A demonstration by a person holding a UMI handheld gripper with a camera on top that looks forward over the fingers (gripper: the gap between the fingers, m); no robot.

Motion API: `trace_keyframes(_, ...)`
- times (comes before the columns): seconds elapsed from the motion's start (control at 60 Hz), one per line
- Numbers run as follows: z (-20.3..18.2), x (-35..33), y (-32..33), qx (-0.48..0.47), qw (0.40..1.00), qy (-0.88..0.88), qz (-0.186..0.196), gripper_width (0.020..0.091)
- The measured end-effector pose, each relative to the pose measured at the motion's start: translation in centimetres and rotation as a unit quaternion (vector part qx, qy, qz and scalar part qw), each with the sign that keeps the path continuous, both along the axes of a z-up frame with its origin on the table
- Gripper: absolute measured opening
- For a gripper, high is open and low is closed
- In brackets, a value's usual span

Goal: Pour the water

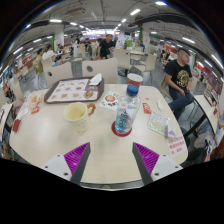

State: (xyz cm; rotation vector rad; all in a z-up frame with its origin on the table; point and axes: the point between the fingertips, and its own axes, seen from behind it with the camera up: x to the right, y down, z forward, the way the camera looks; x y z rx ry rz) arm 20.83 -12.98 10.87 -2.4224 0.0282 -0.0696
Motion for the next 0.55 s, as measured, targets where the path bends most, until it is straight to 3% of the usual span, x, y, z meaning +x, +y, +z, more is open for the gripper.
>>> trace_keyframes(0.267,4.3,-6.3,-3.4,0.013,0.999,-0.006,0.035,0.085)
trace_keyframes(0.55,4.7,-9.5,-4.2,0.018,0.998,0.001,0.053,0.085)
